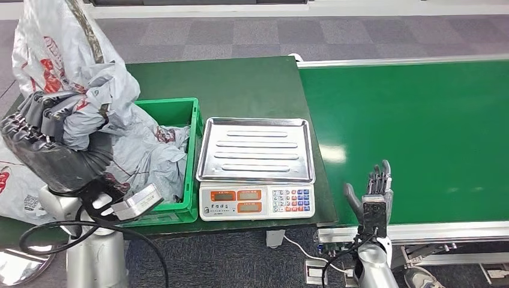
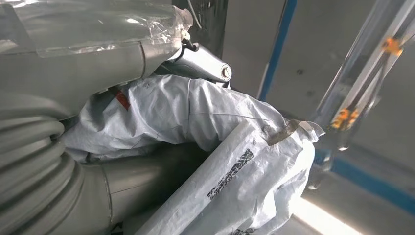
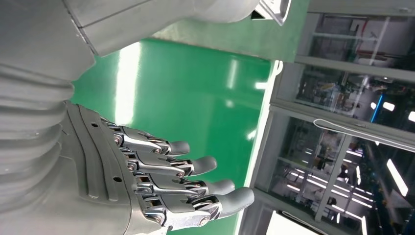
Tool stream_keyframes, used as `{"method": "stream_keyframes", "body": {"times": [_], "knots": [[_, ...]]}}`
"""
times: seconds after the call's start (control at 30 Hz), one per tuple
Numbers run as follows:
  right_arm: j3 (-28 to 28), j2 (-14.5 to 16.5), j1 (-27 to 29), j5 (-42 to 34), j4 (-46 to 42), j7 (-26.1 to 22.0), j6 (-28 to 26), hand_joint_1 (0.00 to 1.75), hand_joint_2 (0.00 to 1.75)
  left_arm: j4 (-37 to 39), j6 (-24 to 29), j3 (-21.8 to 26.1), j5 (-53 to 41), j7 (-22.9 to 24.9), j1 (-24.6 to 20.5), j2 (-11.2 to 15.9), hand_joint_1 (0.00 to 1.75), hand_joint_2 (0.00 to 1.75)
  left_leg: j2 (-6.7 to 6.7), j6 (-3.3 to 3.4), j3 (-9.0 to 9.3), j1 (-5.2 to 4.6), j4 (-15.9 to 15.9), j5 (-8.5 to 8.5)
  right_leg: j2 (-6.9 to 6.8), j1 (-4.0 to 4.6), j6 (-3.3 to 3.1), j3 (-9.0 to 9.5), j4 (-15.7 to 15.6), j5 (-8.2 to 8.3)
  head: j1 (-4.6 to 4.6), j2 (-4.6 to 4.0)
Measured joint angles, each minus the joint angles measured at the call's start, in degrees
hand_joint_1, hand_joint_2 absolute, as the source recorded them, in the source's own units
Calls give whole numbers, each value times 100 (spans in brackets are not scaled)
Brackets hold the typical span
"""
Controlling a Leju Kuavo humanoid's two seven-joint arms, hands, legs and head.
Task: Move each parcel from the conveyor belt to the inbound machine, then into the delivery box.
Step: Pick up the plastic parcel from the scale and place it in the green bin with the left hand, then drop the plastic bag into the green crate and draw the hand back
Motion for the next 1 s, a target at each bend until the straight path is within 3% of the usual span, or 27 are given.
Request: {"method": "stream_keyframes", "body": {"times": [0.3,0.43,0.57,0.7,0.83,1.0], "knots": [[0,-29,58,2,-61,1,1,0,175,-1,0,305,-20,-2,45,189,175,175,-1,1,0,-2,1,-1,0,-2,0,1,-1,0,-1,0],[-17,-33,90,46,-107,2,46,0,175,262,0,324,-702,53,45,245,175,175,-1,2,1,-4,1,-2,-1,-4,2,0,-5,-1,-1,0],[-116,-60,169,101,-241,0,218,0,175,1804,-39,34,-2265,1020,0,668,175,175,6,2,15,-8,1,-2,2,-8,2,3,-6,-2,-1,0],[-203,-126,201,138,-315,1,332,0,175,3818,-711,-590,-2518,1924,-157,1196,175,175,39,-1,18,-6,0,-1,33,-6,-4,-1,0,6,-1,0],[-241,-185,215,142,-327,2,339,0,175,5052,-1505,-923,-2309,2081,-418,1535,175,175,36,-1,38,-7,-1,-11,34,-7,0,26,-1,-5,-1,0],[-258,-205,213,153,-328,2,328,0,175,5738,-1848,-1145,-2174,2052,-823,1706,175,175,0,0,135,-10,-11,-94,-5,-6,-1,169,-9,-95,-1,0]]}}
